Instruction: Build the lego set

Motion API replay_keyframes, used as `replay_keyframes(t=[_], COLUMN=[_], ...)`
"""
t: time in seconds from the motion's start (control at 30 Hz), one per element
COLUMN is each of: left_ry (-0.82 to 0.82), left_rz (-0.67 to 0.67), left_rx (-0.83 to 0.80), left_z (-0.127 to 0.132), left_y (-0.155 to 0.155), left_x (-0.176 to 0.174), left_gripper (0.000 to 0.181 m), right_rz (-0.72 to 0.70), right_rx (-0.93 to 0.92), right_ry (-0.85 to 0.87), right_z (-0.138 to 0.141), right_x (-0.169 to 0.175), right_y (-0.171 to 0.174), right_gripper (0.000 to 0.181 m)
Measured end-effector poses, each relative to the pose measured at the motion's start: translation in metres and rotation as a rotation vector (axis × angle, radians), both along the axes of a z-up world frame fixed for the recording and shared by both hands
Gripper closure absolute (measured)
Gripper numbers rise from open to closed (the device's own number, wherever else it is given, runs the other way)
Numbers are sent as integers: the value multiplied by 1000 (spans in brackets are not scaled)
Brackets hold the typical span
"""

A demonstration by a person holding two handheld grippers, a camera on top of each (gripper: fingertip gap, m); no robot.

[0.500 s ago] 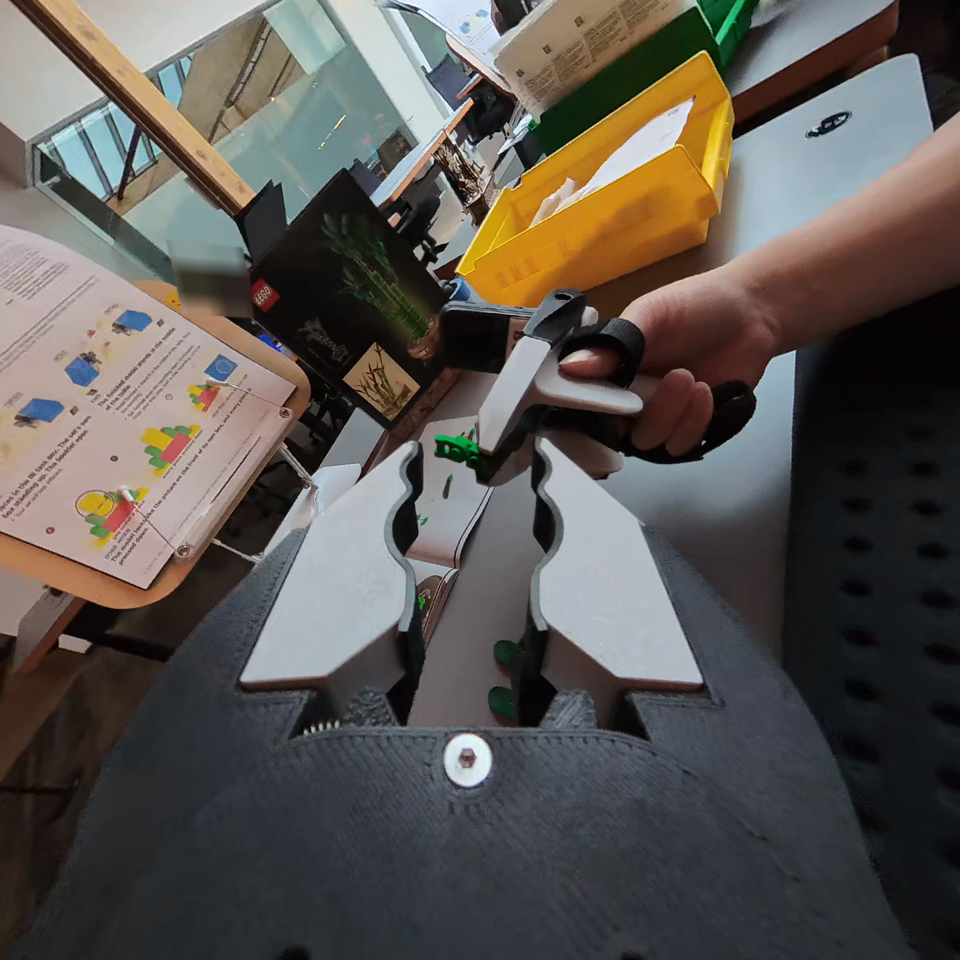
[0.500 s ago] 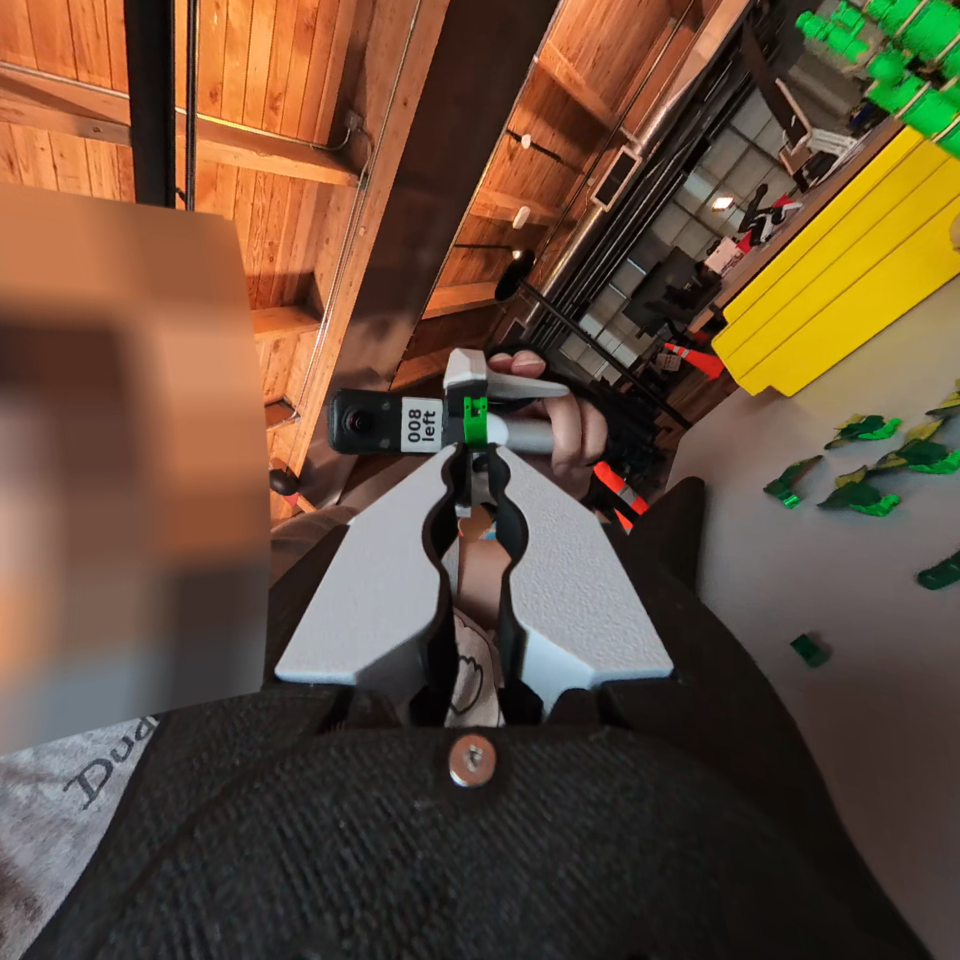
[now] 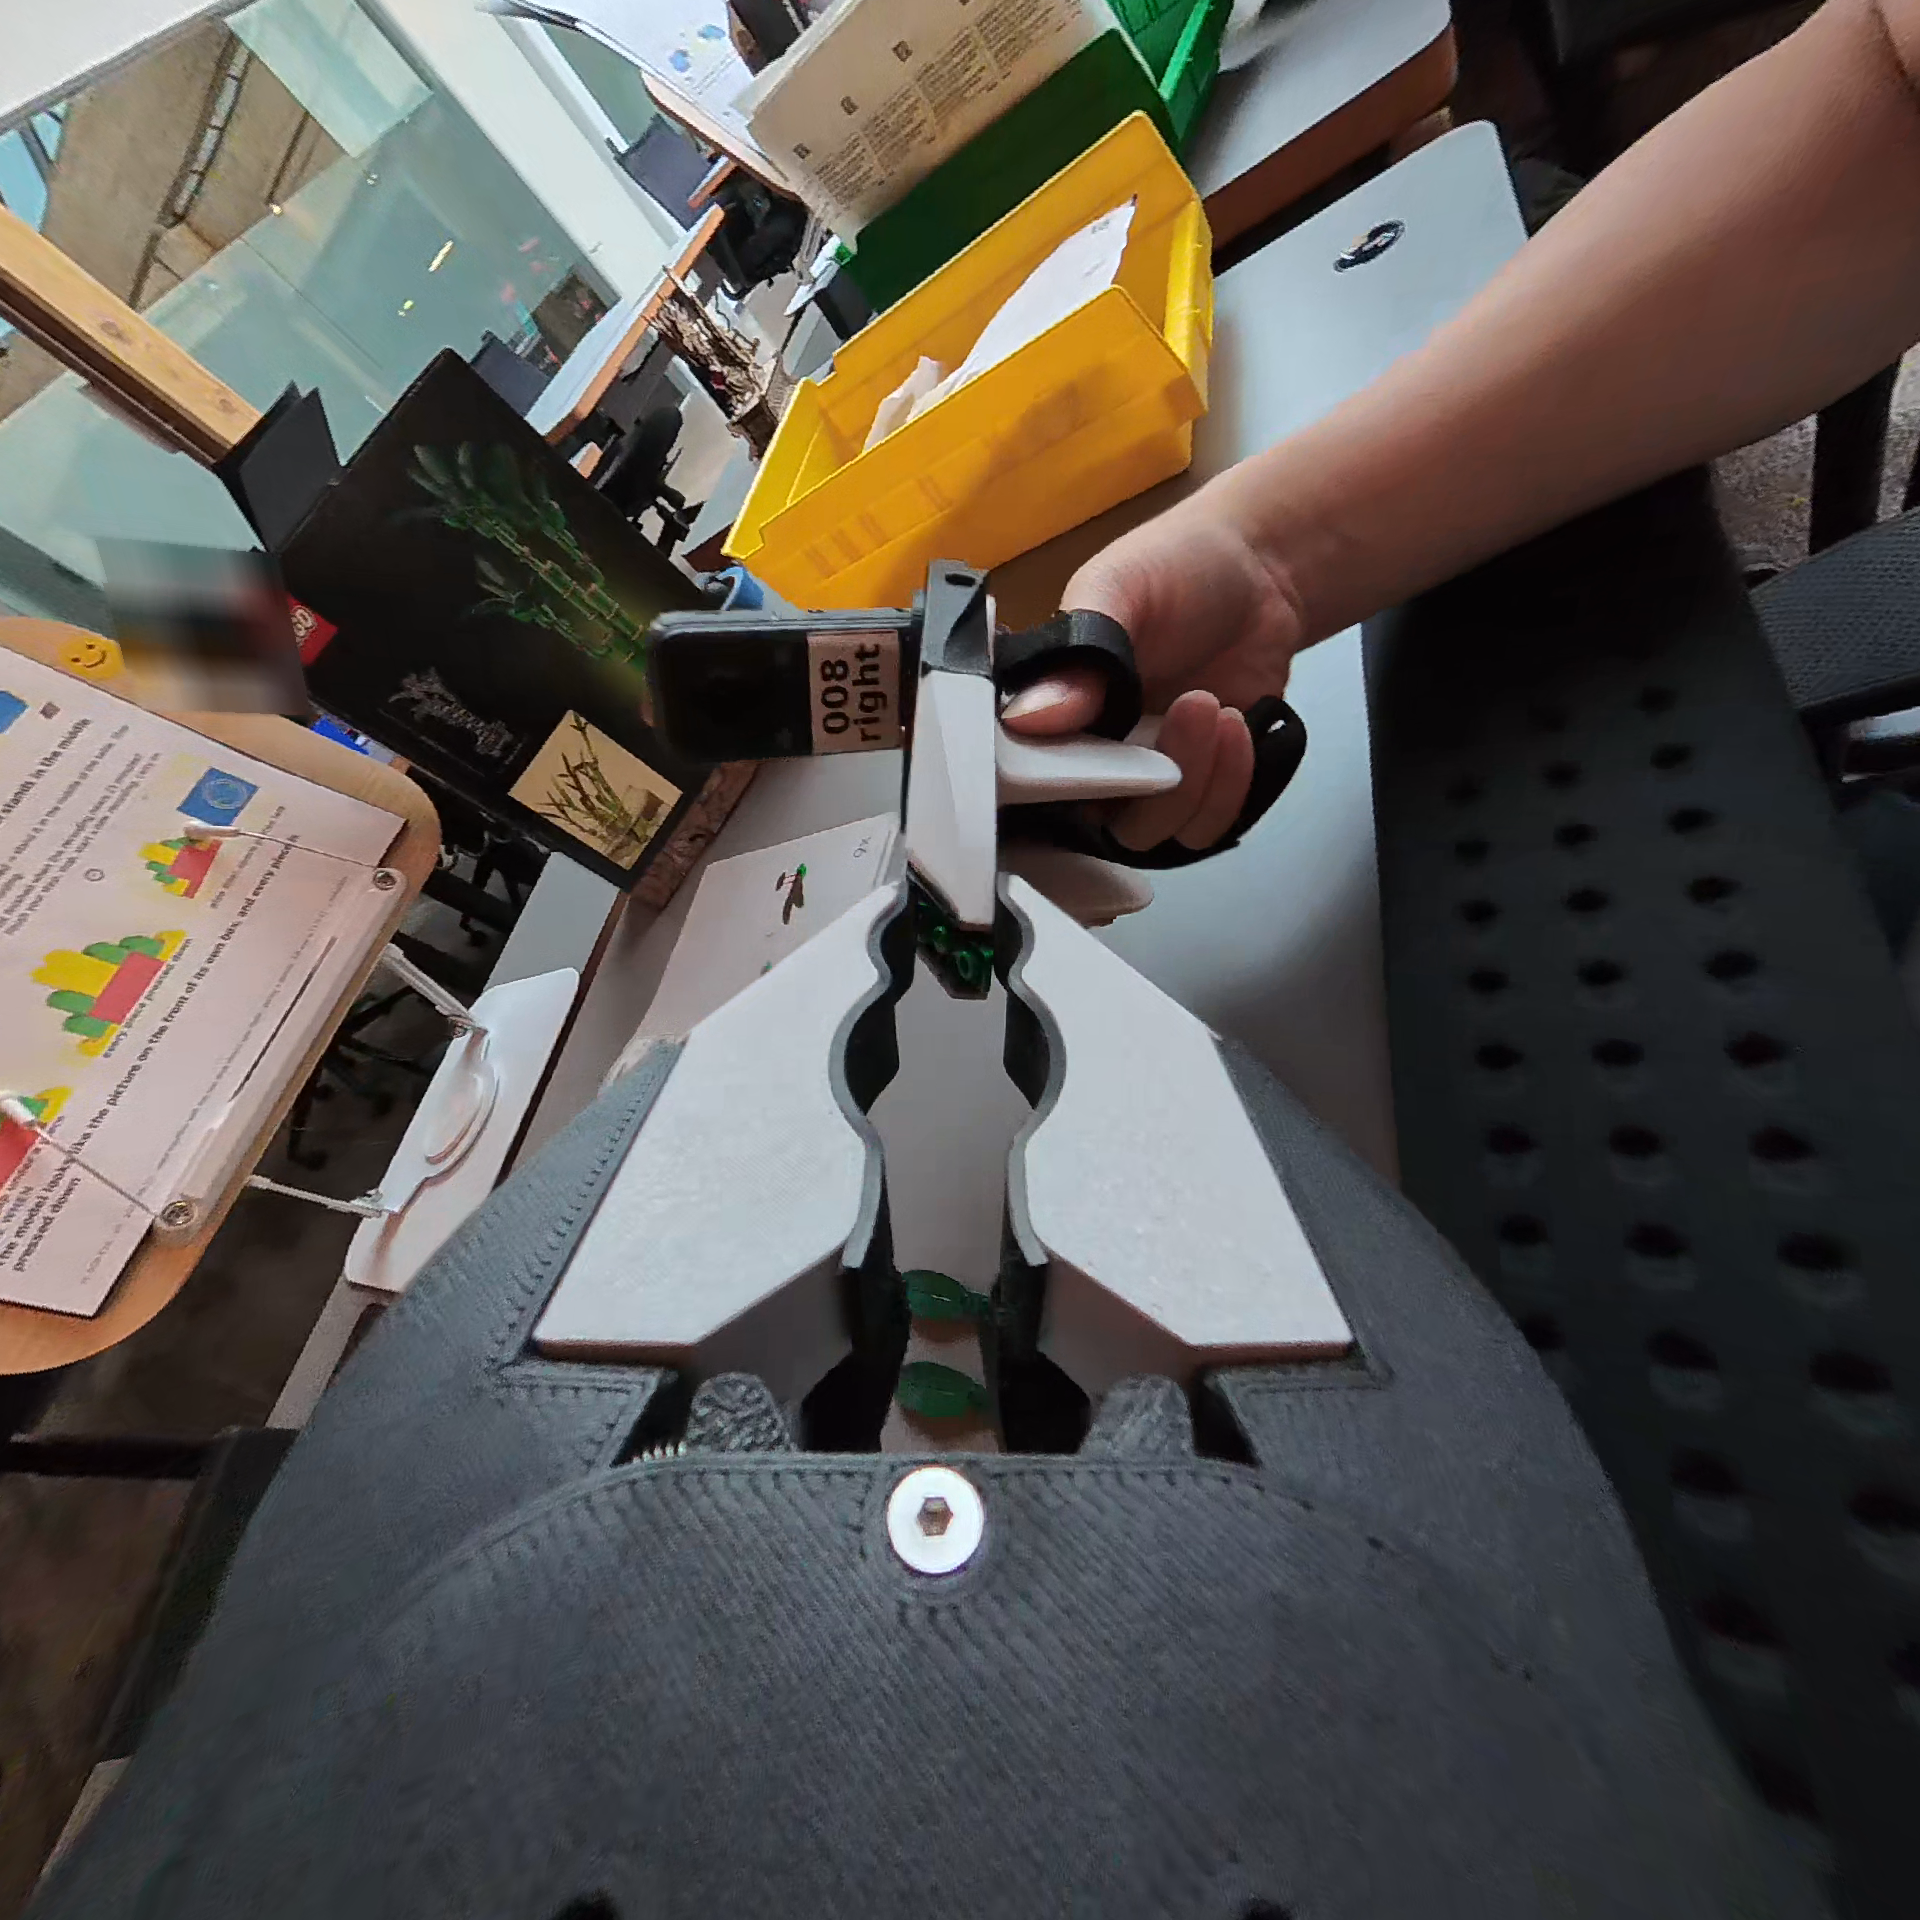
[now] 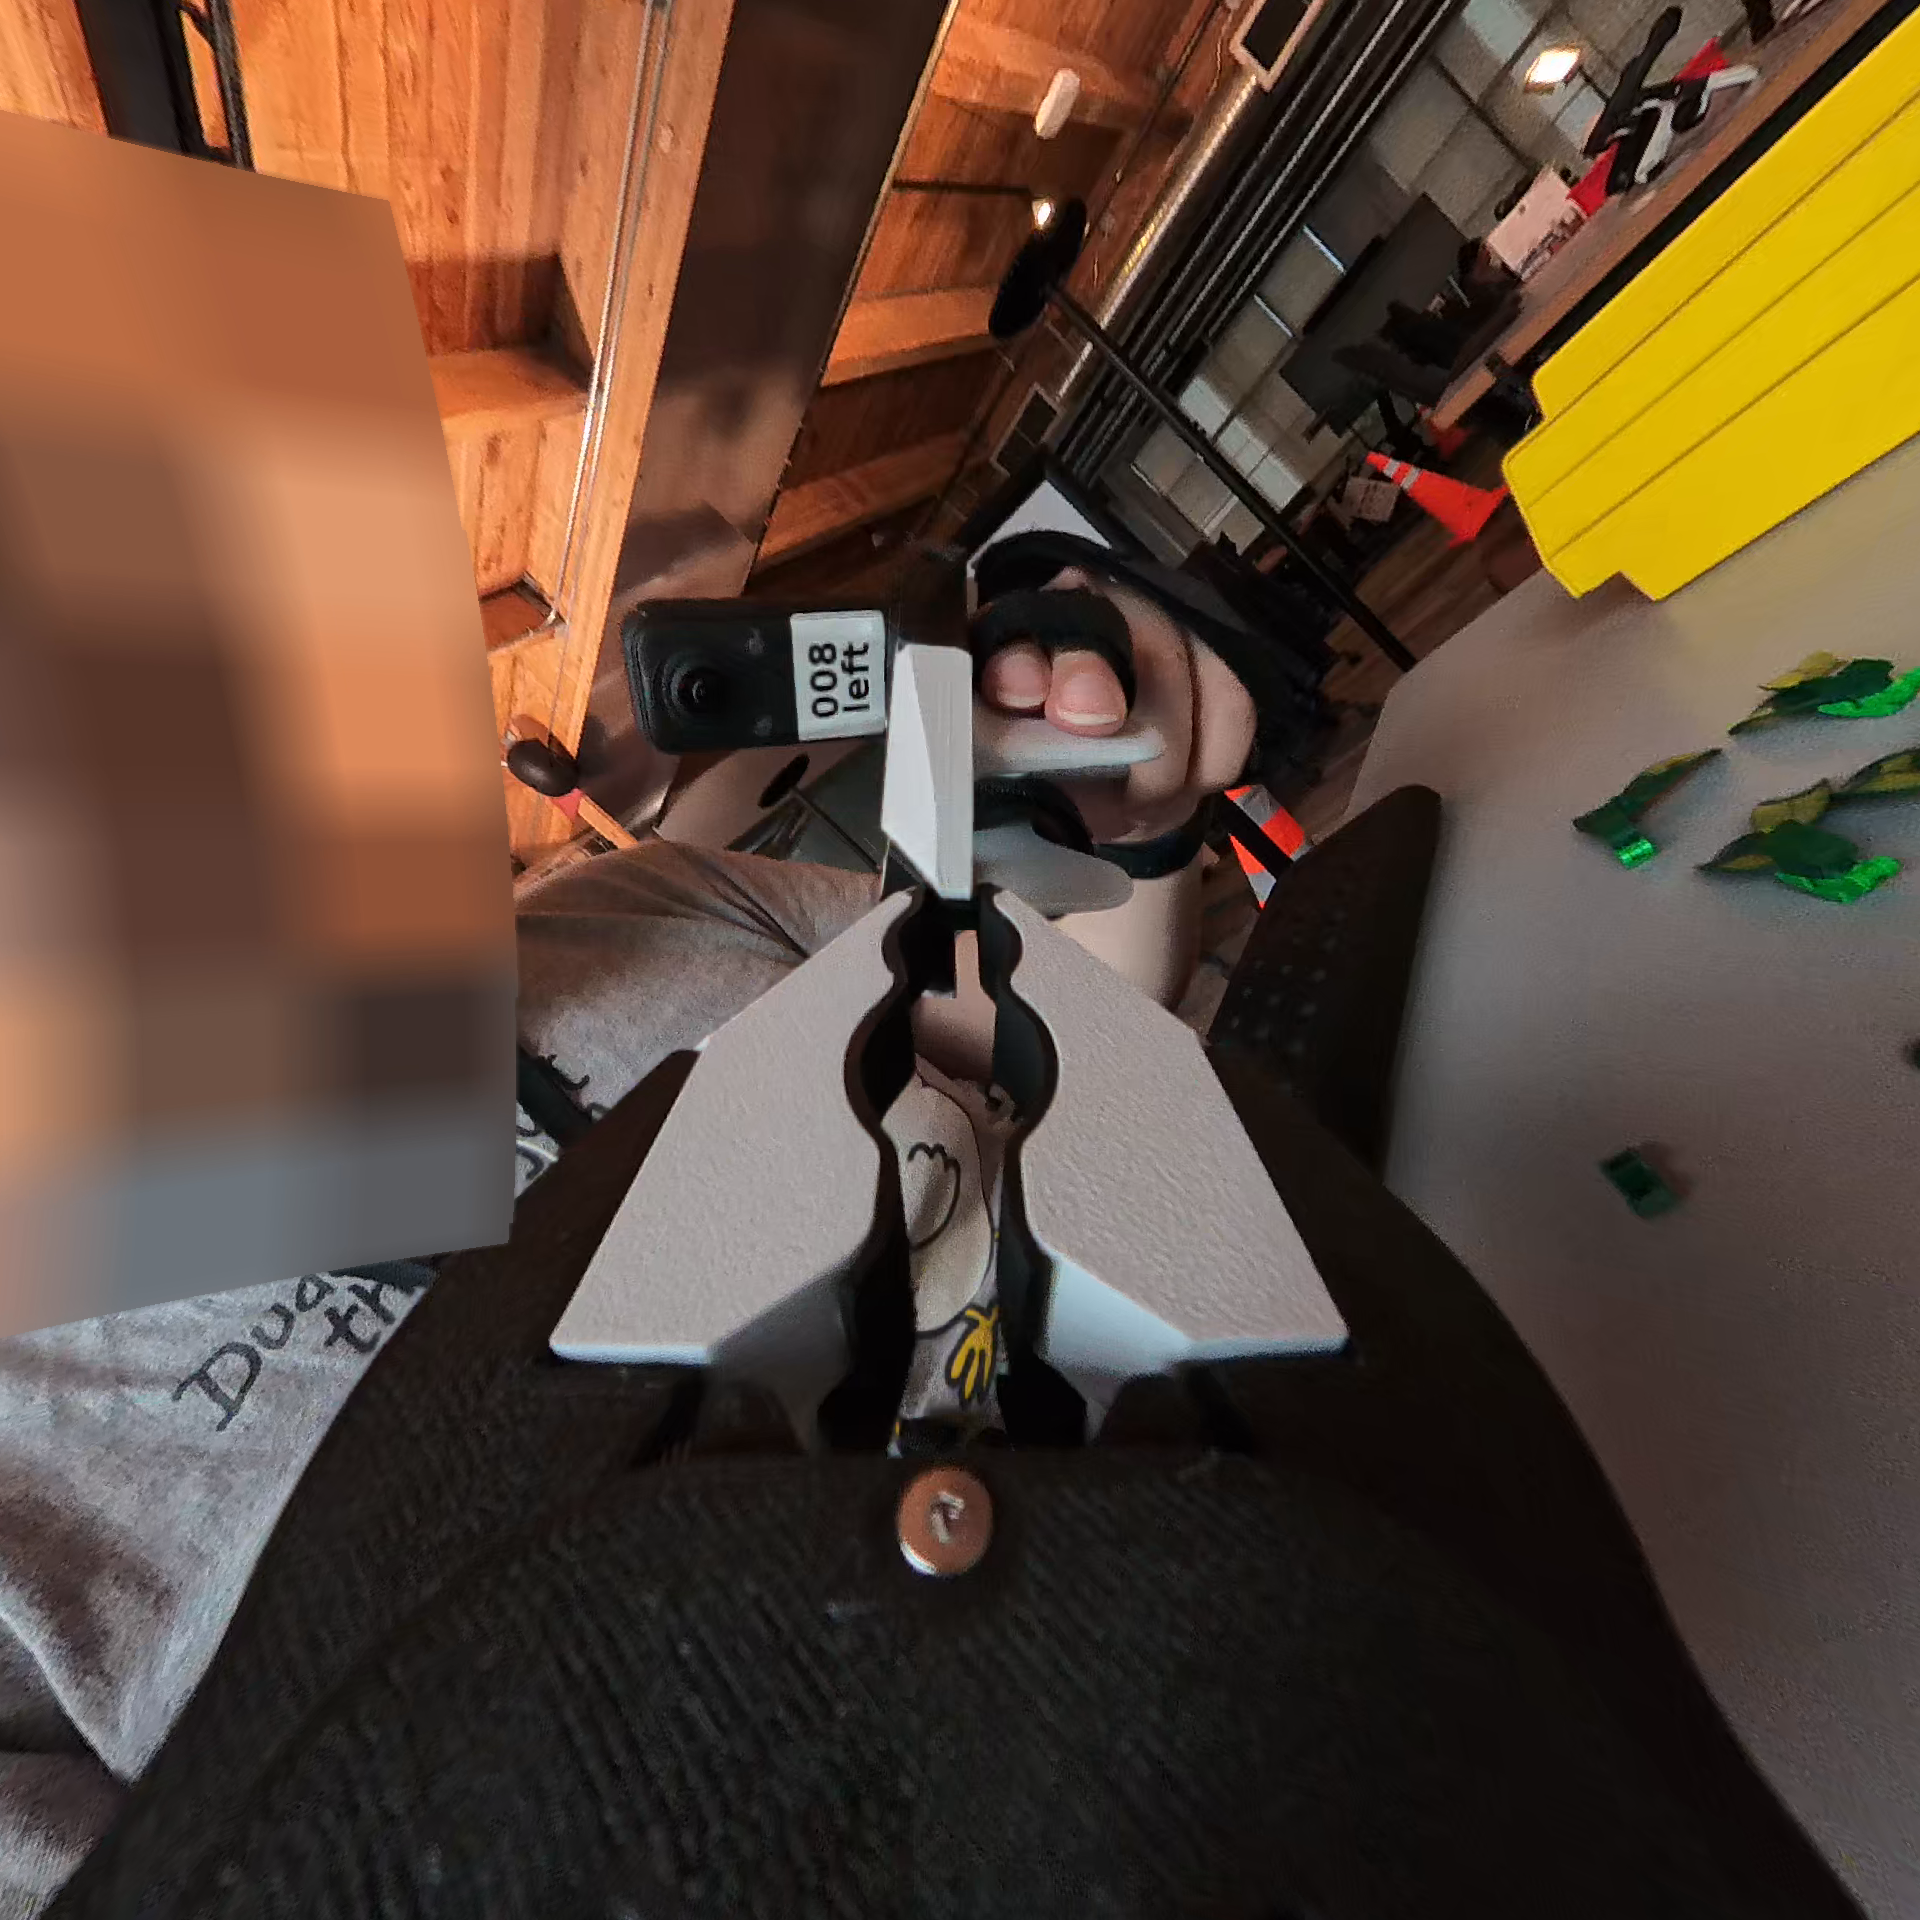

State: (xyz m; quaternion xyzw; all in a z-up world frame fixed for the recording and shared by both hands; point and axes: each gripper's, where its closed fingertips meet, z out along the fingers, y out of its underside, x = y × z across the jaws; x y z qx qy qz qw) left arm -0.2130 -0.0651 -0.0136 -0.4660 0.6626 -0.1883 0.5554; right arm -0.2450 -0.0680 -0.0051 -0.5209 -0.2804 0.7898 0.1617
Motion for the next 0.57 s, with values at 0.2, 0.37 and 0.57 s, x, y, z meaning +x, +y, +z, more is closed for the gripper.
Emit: replay_keyframes(t=[0.2,0.37,0.57], left_ry=[74,133,101], left_rz=[-125,-174,-208], left_rx=[-95,-118,-211], left_z=[-7,-13,-6], left_y=[-20,-32,-38], left_x=[-4,-8,-8], left_gripper=[165,165,165], right_rz=[112,179,236], right_rx=[12,19,-32], right_ry=[-48,-84,-35], right_z=[-6,-11,-4], right_x=[-1,-3,-2], right_y=[-19,-30,-37], right_gripper=[175,175,175])
